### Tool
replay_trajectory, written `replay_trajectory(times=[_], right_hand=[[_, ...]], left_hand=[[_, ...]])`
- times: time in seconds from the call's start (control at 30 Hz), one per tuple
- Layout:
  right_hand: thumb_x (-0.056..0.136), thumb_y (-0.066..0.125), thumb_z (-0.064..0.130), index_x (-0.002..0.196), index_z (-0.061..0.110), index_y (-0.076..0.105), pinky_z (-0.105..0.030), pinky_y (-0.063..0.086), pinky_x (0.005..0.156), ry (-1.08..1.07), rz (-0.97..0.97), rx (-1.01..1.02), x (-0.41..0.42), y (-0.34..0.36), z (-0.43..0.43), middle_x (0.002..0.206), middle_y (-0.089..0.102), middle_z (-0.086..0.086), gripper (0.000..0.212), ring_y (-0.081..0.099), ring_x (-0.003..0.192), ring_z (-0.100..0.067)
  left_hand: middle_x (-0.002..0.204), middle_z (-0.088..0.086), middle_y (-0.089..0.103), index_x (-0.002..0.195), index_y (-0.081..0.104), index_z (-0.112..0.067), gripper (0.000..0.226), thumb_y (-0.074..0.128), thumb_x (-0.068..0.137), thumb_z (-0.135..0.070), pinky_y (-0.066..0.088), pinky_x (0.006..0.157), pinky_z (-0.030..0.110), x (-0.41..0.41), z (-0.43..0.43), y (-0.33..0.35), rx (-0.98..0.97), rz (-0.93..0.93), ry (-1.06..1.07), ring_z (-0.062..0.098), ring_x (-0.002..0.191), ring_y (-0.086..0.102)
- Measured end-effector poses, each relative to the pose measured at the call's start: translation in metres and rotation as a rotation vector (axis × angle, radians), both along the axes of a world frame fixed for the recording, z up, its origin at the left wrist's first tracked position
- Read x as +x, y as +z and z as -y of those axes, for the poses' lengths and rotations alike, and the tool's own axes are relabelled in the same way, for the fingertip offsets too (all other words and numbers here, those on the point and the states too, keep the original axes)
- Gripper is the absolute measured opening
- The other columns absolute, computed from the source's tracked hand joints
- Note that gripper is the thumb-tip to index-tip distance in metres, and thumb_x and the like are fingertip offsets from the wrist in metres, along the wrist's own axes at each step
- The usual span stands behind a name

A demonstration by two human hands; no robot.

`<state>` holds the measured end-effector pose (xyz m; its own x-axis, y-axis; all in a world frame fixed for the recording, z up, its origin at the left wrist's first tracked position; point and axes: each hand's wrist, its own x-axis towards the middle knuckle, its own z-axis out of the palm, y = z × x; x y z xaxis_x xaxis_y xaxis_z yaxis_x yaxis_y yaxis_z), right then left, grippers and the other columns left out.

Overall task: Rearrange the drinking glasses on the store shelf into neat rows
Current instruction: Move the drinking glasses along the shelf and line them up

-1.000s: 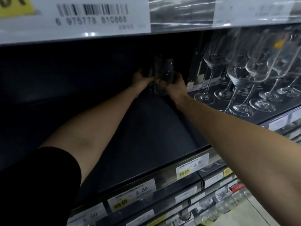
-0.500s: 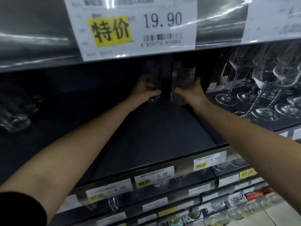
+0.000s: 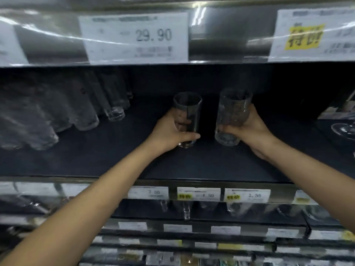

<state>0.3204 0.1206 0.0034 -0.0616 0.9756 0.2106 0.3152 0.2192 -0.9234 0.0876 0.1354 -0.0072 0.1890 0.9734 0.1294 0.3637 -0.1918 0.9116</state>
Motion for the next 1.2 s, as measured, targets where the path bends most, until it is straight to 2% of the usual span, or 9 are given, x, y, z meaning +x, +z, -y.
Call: replay_trajectory(times=[0.07,0.13,0.2,0.27,0.37,0.5,0.63,0.8,1.2], right_hand=[[0.076,0.08,-0.003,0.104,0.024,0.058,-0.03,0.058,0.088,0.038,-0.029,-0.001,-0.028,0.001,0.009,0.102,0.07,-0.004,0.045,0.069,0.094,-0.008],[0.076,0.081,0.0,0.108,0.028,0.055,-0.022,0.056,0.082,0.068,-0.049,-0.019,-0.056,0.001,0.016,0.102,0.069,0.003,0.05,0.067,0.091,0.0],[0.075,0.083,0.004,0.116,0.028,0.051,-0.016,0.053,0.078,0.088,-0.055,-0.041,-0.083,0.003,0.022,0.106,0.067,0.006,0.057,0.065,0.092,0.006],[0.075,0.083,0.003,0.114,0.031,0.048,-0.013,0.051,0.076,0.106,-0.069,-0.048,-0.11,0.006,0.027,0.106,0.065,0.008,0.059,0.064,0.088,0.01],[0.074,0.084,0.005,0.114,0.031,0.05,-0.022,0.053,0.084,0.16,-0.069,-0.051,-0.148,0.008,0.033,0.106,0.067,0.005,0.059,0.066,0.095,0.002],[0.074,0.083,0.004,0.117,0.033,0.048,-0.027,0.052,0.087,0.217,-0.09,-0.058,-0.199,0.007,0.041,0.11,0.067,0.004,0.063,0.066,0.102,-0.006],[0.074,0.084,0.007,0.129,0.024,0.048,-0.033,0.054,0.091,0.243,-0.112,-0.088,-0.242,0.001,0.047,0.113,0.067,0.004,0.068,0.066,0.105,-0.009],[0.075,0.083,0.003,0.128,0.023,0.047,-0.031,0.054,0.09,0.243,-0.143,-0.093,-0.279,-0.008,0.052,0.113,0.067,0.003,0.067,0.067,0.104,-0.01],[0.072,0.084,0.005,0.13,0.021,0.045,-0.03,0.053,0.092,0.103,-0.143,-0.069,-0.305,-0.019,0.05,0.115,0.066,0.004,0.072,0.065,0.105,-0.006]], left_hand=[[0.105,-0.005,0.064,0.106,0.05,-0.026,0.058,0.09,0.066,-0.014,0.054,0.074,0.013,-0.026,0.016,0.002,0.017,0.024,0.076,0.001,0.091,0.064],[0.098,-0.01,0.065,0.099,0.05,-0.03,0.054,0.09,0.066,-0.017,0.052,0.07,0.01,-0.055,0.03,0.005,0.043,0.028,0.151,-0.002,0.085,0.065],[0.097,-0.01,0.067,0.097,0.05,-0.033,0.055,0.092,0.063,-0.023,0.055,0.078,0.017,-0.084,0.044,0.008,0.059,-0.002,0.213,0.003,0.088,0.068],[0.099,-0.01,0.069,0.098,0.051,-0.035,0.057,0.093,0.06,-0.029,0.056,0.088,0.03,-0.114,0.056,0.009,0.063,-0.026,0.274,0.008,0.094,0.069],[0.101,-0.012,0.069,0.1,0.052,-0.034,0.058,0.093,0.059,-0.031,0.055,0.091,0.035,-0.154,0.074,0.012,0.046,-0.021,0.353,0.01,0.096,0.068],[0.099,-0.01,0.069,0.108,0.052,-0.025,0.059,0.092,0.063,-0.025,0.056,0.081,0.023,-0.202,0.096,0.017,0.028,0.012,0.432,0.009,0.091,0.069],[0.1,-0.011,0.069,0.107,0.052,-0.027,0.059,0.091,0.062,-0.029,0.057,0.084,0.033,-0.245,0.109,0.014,0.019,-0.012,0.485,0.007,0.09,0.069],[0.1,-0.012,0.07,0.101,0.051,-0.034,0.058,0.092,0.06,-0.034,0.057,0.089,0.041,-0.284,0.112,0.007,0.007,-0.013,0.511,0.009,0.092,0.071],[0.103,-0.013,0.07,0.099,0.051,-0.037,0.054,0.091,0.062,-0.038,0.056,0.09,0.04,-0.313,0.103,-0.003,-0.008,-0.061,0.464,0.008,0.096,0.069]])
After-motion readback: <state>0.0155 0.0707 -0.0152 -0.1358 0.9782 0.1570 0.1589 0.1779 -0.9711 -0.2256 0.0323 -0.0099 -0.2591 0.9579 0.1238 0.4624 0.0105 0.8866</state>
